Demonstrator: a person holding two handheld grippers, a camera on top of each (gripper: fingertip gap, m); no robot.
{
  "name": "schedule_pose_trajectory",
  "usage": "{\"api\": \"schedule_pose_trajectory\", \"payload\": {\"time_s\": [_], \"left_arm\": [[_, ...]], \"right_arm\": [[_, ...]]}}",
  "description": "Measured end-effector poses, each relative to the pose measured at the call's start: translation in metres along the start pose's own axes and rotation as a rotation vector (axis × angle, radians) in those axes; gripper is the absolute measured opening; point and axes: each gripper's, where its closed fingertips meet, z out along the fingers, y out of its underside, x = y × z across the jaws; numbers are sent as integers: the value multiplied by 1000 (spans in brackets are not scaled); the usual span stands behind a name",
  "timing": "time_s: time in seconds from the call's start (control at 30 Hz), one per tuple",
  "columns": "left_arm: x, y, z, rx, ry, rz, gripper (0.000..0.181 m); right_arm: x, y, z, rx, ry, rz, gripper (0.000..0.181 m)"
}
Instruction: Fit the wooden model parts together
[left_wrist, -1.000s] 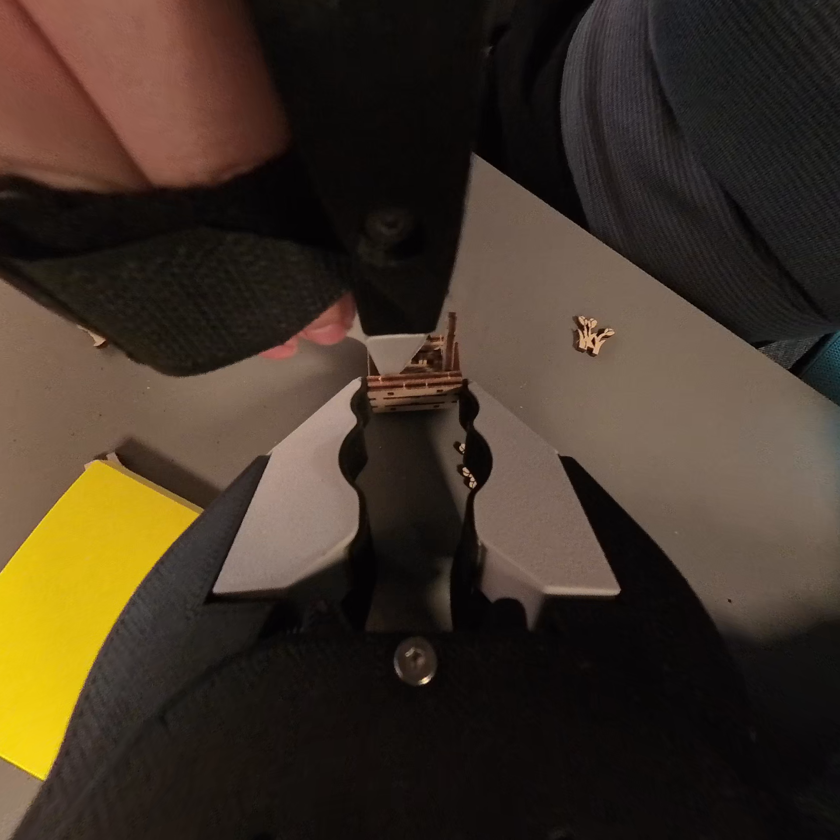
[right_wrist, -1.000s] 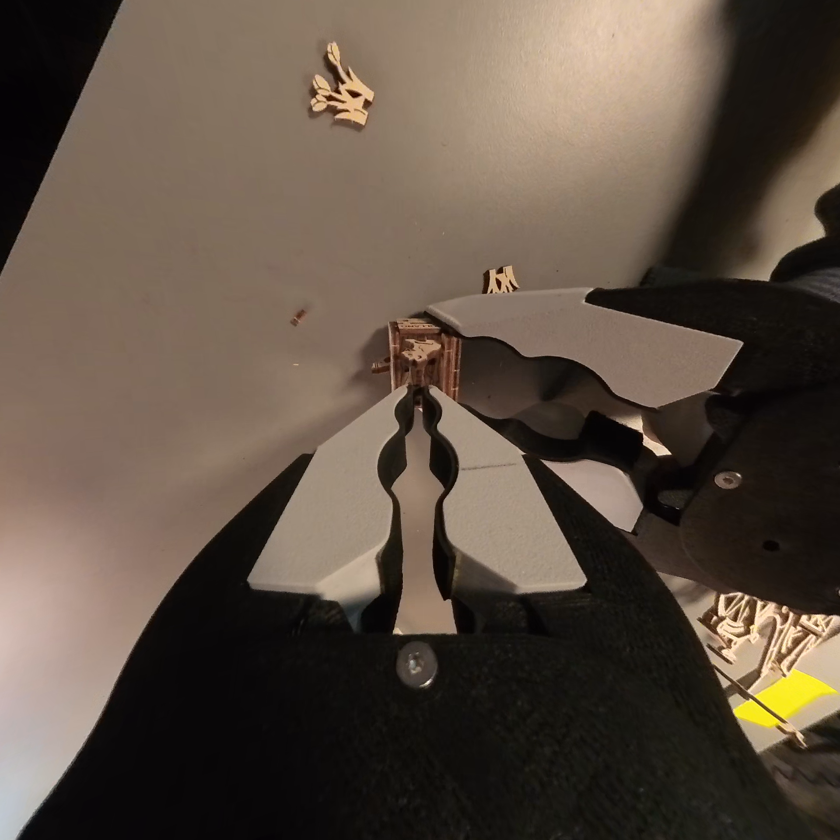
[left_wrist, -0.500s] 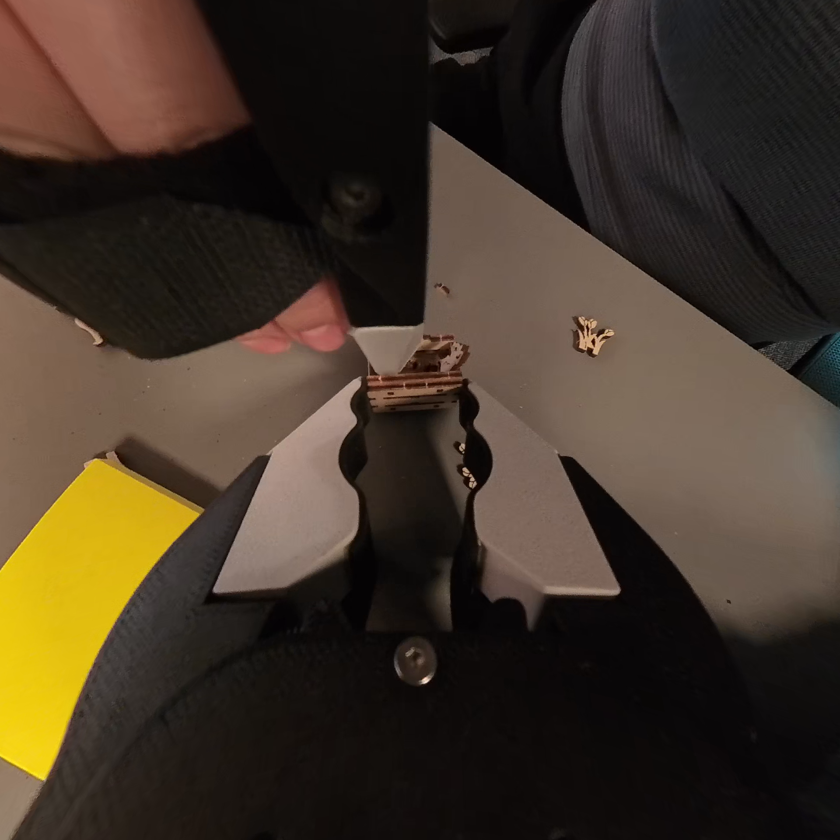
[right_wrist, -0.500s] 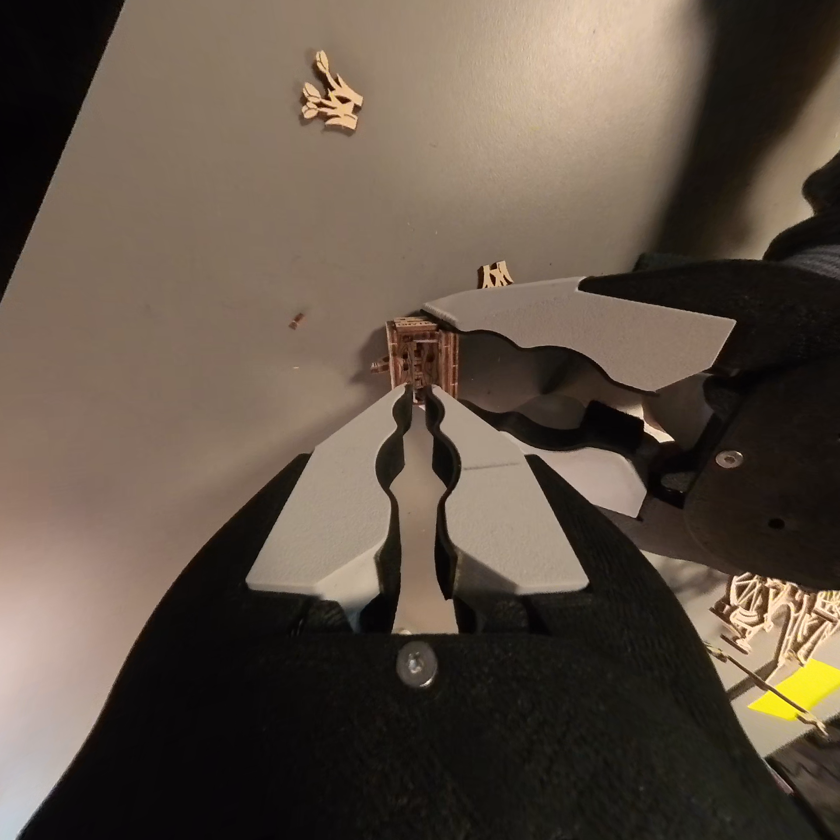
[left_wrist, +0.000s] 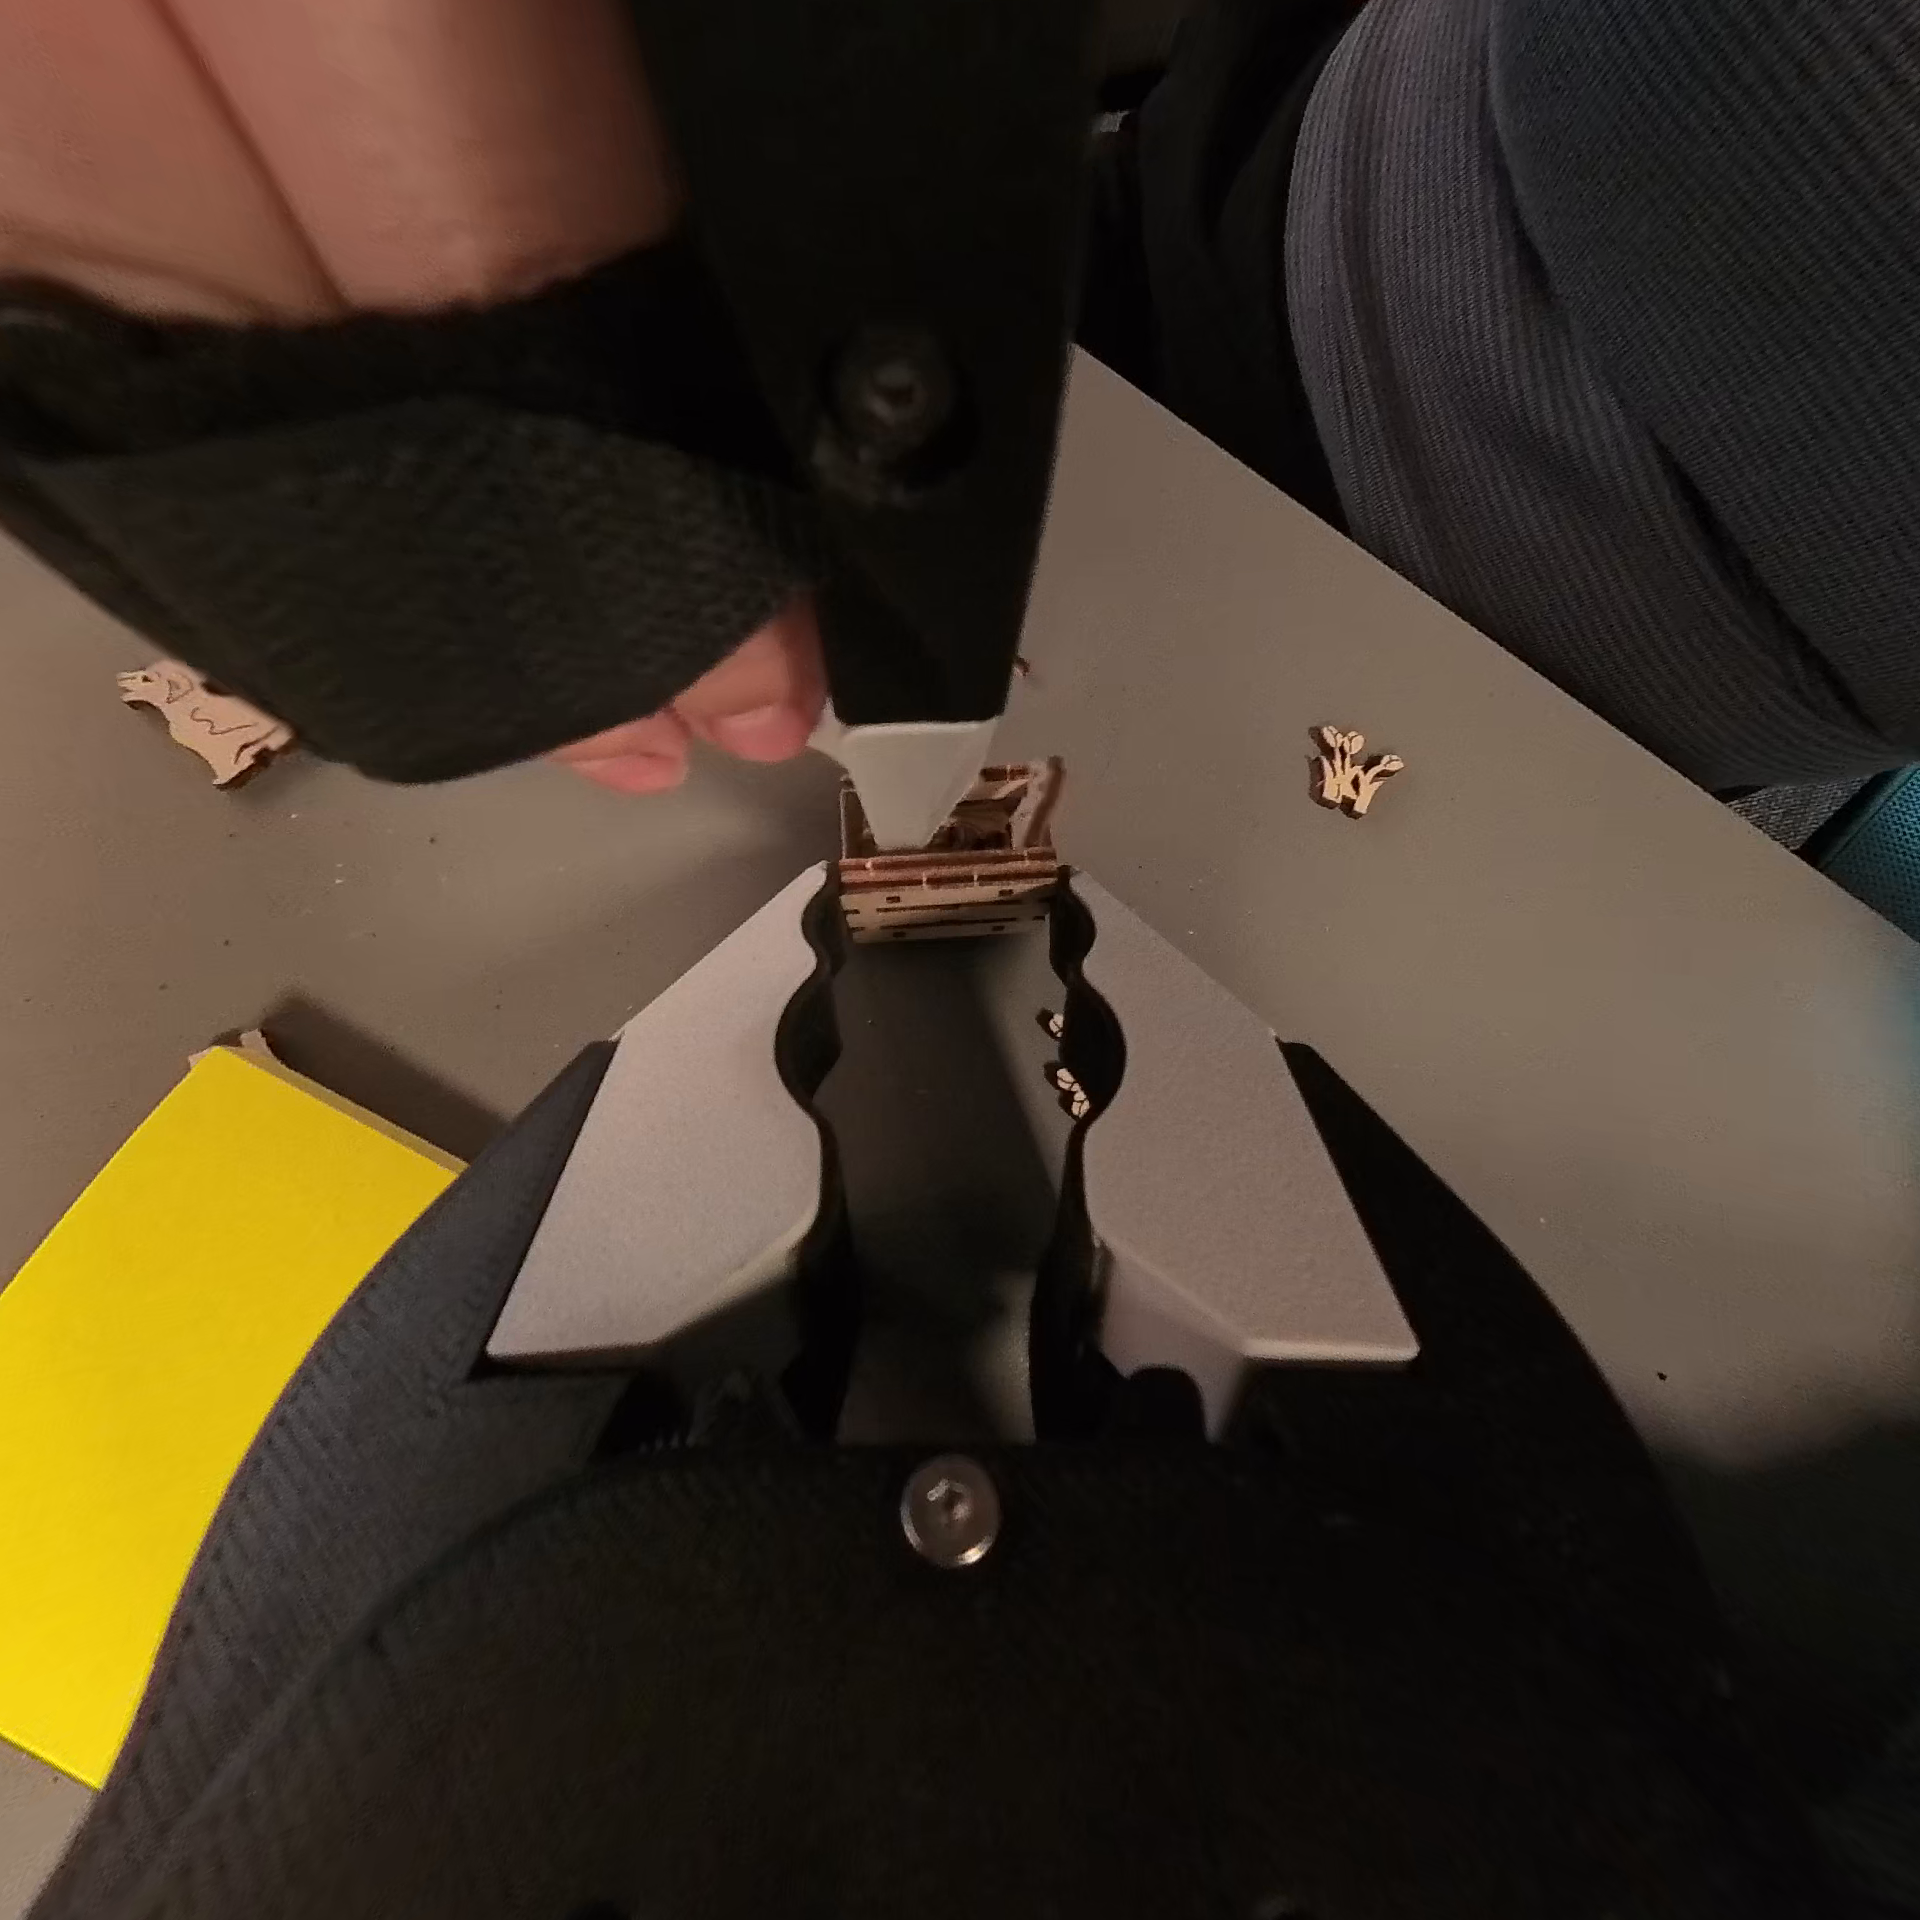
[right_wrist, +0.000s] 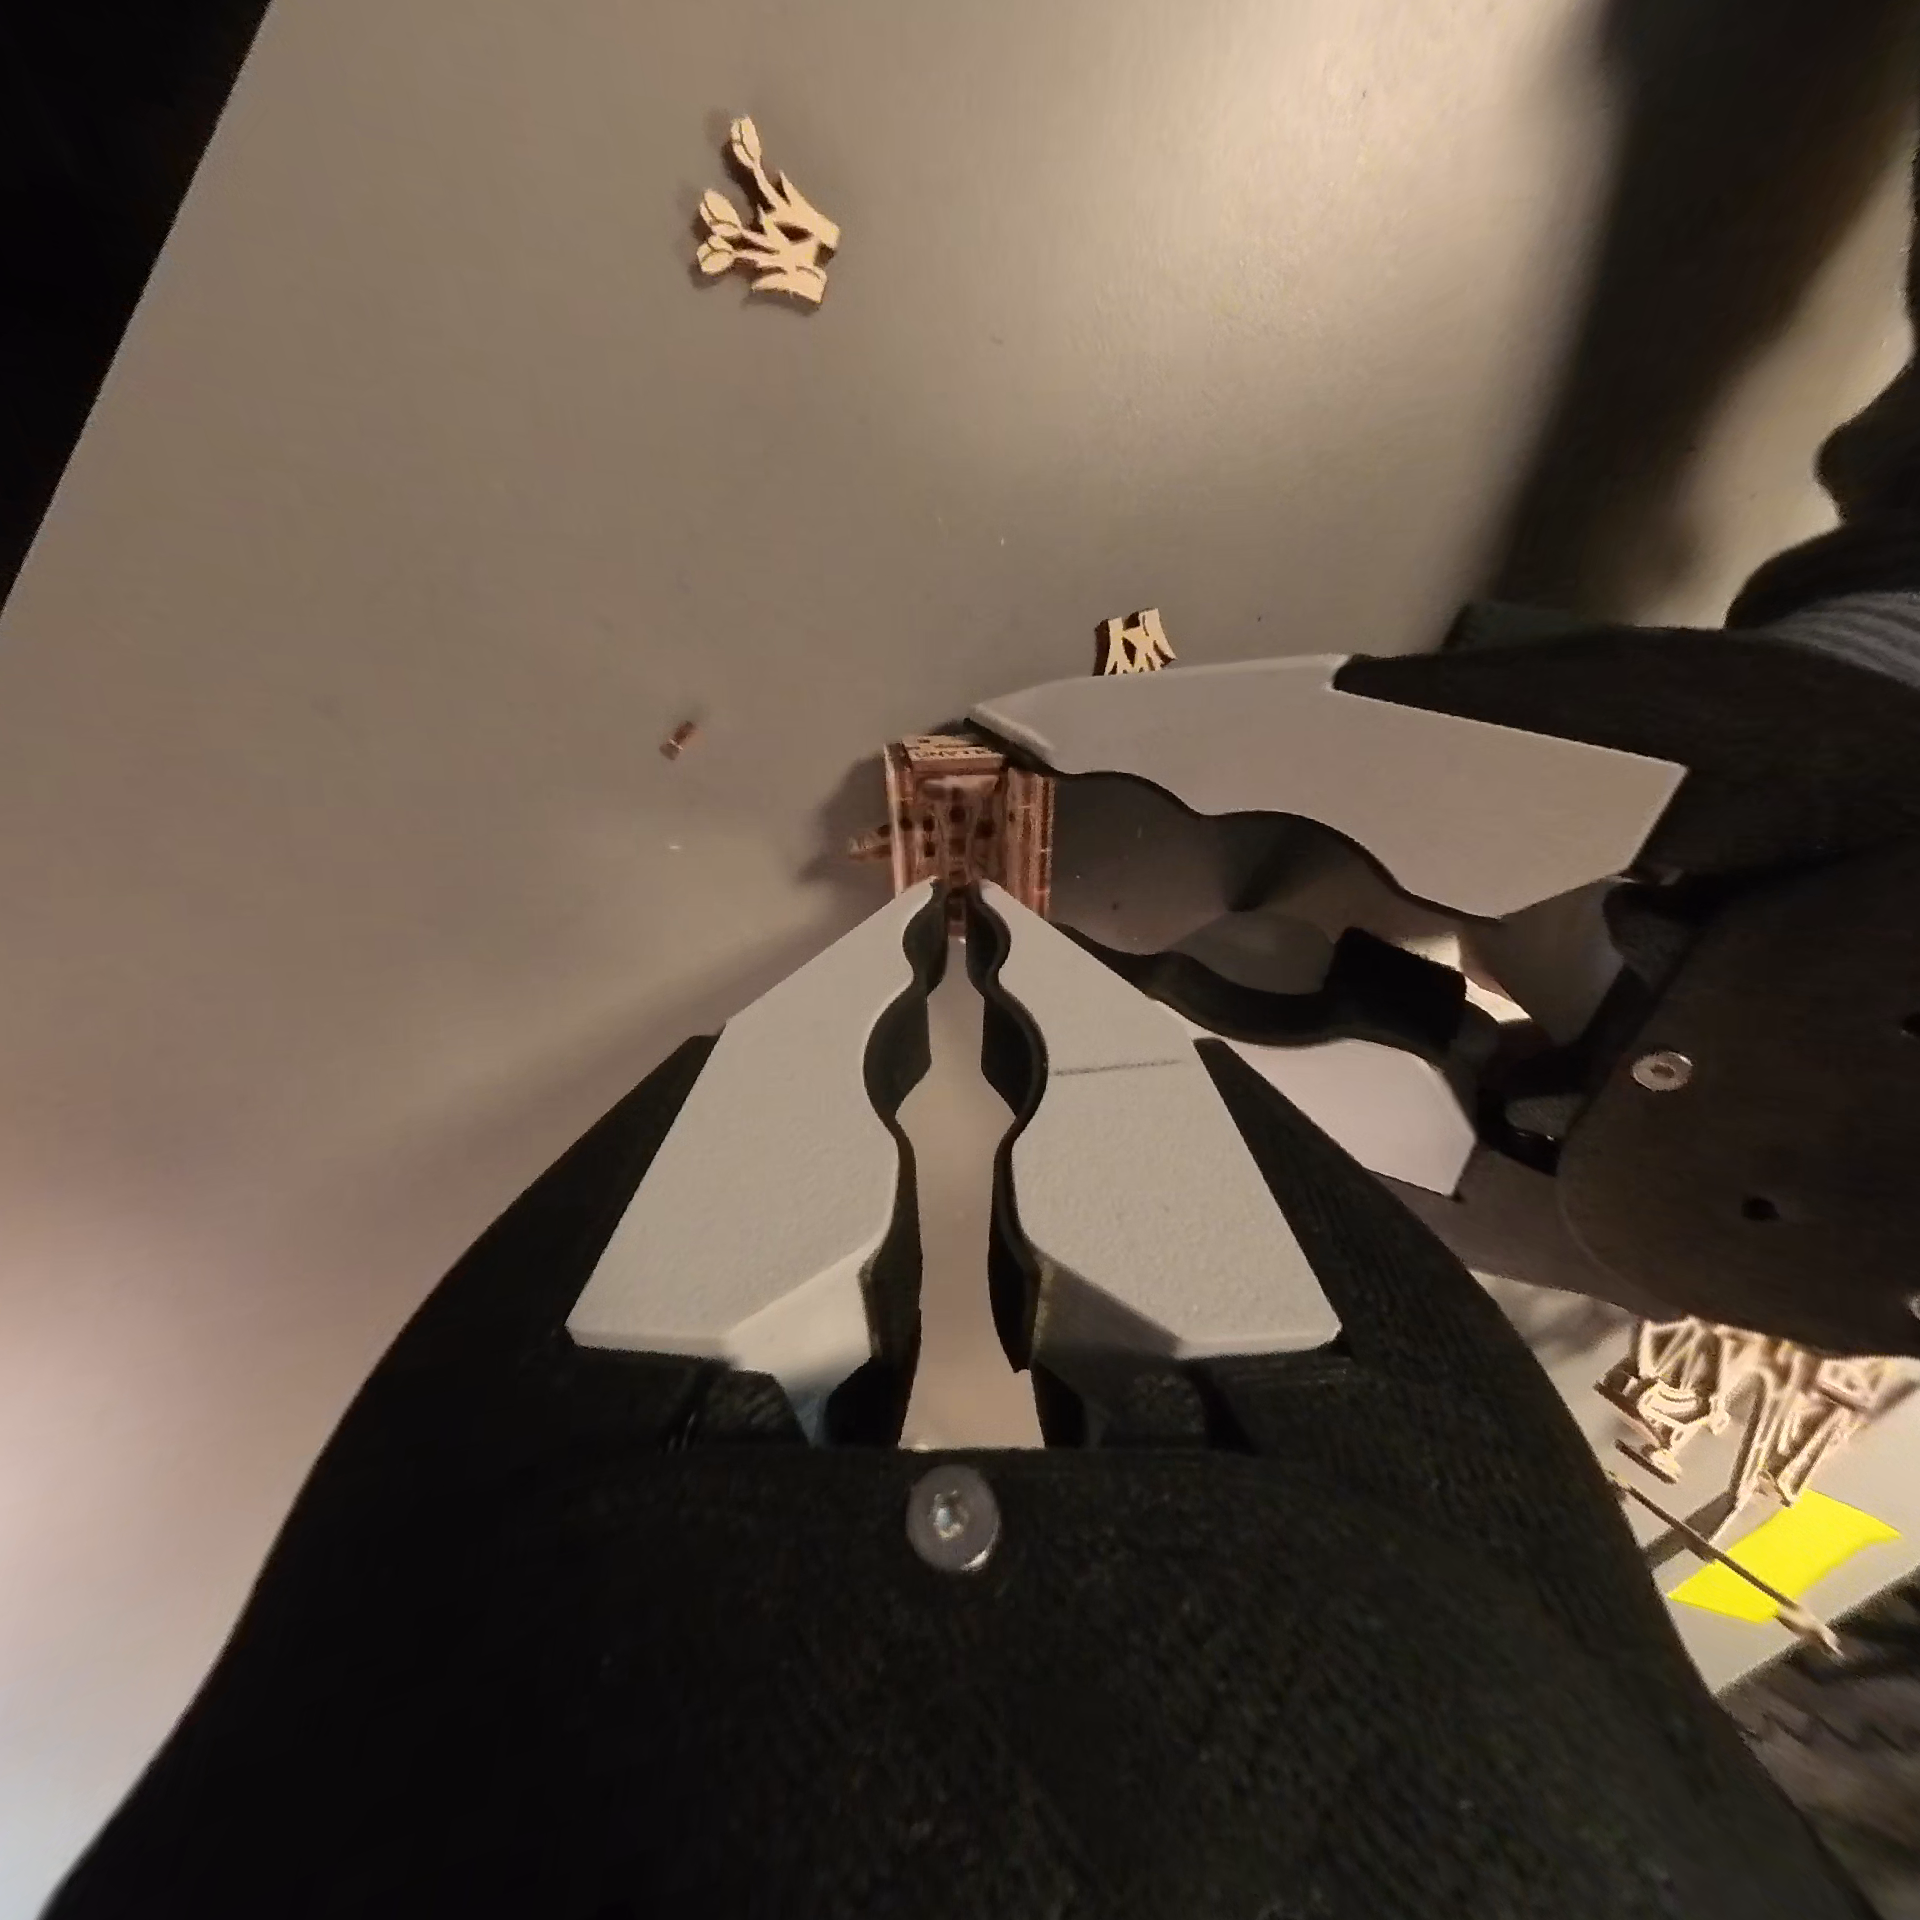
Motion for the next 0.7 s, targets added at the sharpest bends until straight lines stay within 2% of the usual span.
{"api": "schedule_pose_trajectory", "payload": {"time_s": [0.7], "left_arm": [[0, 0, 1, 0, 2, -2, 38]], "right_arm": [[0, -2, -1, 22, 14, 73, 0]]}}
